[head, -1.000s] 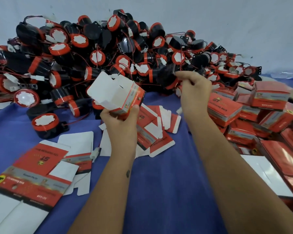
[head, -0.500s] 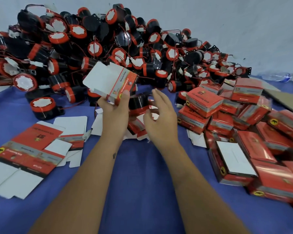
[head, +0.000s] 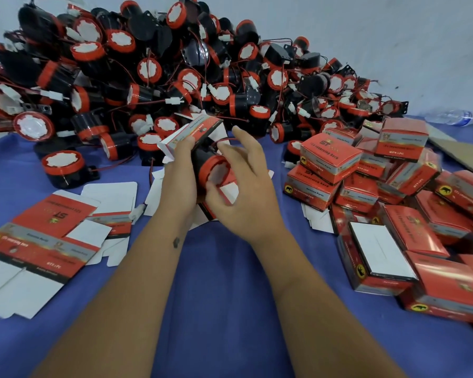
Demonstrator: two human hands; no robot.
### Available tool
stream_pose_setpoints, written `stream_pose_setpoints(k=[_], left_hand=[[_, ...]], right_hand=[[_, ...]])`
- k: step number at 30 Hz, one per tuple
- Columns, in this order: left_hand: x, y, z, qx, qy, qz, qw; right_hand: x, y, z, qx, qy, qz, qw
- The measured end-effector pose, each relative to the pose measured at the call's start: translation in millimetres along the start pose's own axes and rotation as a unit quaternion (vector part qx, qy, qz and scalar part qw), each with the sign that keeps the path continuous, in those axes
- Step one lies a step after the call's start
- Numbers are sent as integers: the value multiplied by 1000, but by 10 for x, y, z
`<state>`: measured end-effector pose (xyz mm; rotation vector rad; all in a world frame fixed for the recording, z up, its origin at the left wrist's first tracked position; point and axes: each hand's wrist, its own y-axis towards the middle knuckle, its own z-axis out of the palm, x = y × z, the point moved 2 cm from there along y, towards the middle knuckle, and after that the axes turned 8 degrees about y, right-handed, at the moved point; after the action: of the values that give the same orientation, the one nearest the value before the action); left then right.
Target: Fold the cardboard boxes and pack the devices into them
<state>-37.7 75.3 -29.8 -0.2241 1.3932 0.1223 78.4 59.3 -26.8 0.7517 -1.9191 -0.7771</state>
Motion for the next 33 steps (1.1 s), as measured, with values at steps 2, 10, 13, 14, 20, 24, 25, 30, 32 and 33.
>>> stream_pose_setpoints(k=[2,10,13,14,20,24,25,30,32,33], left_hand=[[-7,6,-13,-2,-32,13,999],[13,3,10,39,-136,18,990],[19,24,3,41,-148,24,988],[20,27,1,30,-137,24,990],[59,46,-18,-83,99,162,978],[122,38,48,-28,200,212,956],[126,29,56,-24,216,220,951],[118,2,49,-31,254,237,937],[122,15,48,-31,271,229,934],[125,21,48,-32,282,223,932]], right_hand=[[-6,5,22,33,13,6,999],[50,4,33,75,-42,-50,995],[51,11,60,38,-57,-51,996],[44,7,54,13,-46,-37,998],[-19,34,-180,-188,28,34,981],[-25,59,-240,-207,37,15,978],[-35,64,-232,-191,27,6,981],[-66,55,-155,-105,-24,11,994],[-70,46,-138,-64,-38,13,997],[-72,42,-128,-38,-55,20,998]])
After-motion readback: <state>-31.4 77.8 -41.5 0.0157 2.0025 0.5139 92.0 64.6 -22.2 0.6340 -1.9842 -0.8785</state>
